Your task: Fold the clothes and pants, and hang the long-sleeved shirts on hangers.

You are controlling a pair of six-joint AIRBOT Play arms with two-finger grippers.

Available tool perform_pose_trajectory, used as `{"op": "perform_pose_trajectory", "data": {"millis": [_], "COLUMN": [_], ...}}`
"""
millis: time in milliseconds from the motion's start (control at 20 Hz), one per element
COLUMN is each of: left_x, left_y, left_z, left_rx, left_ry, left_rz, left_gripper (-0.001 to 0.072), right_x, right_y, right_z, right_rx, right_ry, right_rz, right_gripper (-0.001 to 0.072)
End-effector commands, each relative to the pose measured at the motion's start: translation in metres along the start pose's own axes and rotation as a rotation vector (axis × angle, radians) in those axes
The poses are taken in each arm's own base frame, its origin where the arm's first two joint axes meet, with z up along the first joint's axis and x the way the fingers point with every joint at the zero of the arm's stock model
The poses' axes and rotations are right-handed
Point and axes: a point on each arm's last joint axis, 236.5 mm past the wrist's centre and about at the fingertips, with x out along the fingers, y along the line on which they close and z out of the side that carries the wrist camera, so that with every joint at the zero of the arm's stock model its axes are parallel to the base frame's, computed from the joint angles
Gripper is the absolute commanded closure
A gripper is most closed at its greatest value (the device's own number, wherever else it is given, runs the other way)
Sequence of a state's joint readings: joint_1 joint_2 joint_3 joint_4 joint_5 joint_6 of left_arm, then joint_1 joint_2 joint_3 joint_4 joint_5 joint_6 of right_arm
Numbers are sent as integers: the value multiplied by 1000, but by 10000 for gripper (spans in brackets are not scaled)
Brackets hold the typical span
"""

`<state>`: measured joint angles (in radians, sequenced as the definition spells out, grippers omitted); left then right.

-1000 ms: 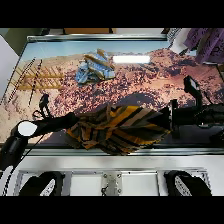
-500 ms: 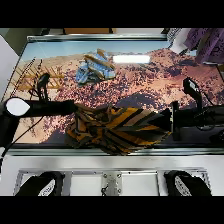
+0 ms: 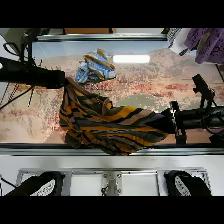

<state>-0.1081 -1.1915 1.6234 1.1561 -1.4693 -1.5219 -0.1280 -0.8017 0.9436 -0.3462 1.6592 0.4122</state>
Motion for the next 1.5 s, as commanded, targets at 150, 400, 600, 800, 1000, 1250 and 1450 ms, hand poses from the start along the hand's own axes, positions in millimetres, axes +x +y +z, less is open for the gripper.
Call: {"op": "perform_pose_trajectory", "data": {"millis": [150,400,600,800,1000,1250,1450], "left_x": [-29,-55,-78,-92,-77,-98,-132], "left_y": [-24,-49,-43,-49,-87,-73,-58], "left_z": [35,74,92,85,80,107,122], "left_rx": [137,202,170,148,147,144,118], "left_ry": [-33,-183,-339,-367,-317,-409,-537], "left_rz": [1,-15,3,-39,-238,-198,-151], "left_gripper": [697,76,76,76,76,95,696], "right_x": [-6,-7,-10,-11,-11,-23,-93], "right_y": [17,15,1,-8,-8,-36,-98], "right_z": [52,54,67,71,71,84,111], "right_rx": [-24,-23,-15,-9,-9,6,-14], "right_ry": [-218,-229,-285,-301,-301,-357,-465], "right_rz": [57,52,-10,-45,-46,-177,-526], "right_gripper": [708,707,707,707,706,707,707]}}
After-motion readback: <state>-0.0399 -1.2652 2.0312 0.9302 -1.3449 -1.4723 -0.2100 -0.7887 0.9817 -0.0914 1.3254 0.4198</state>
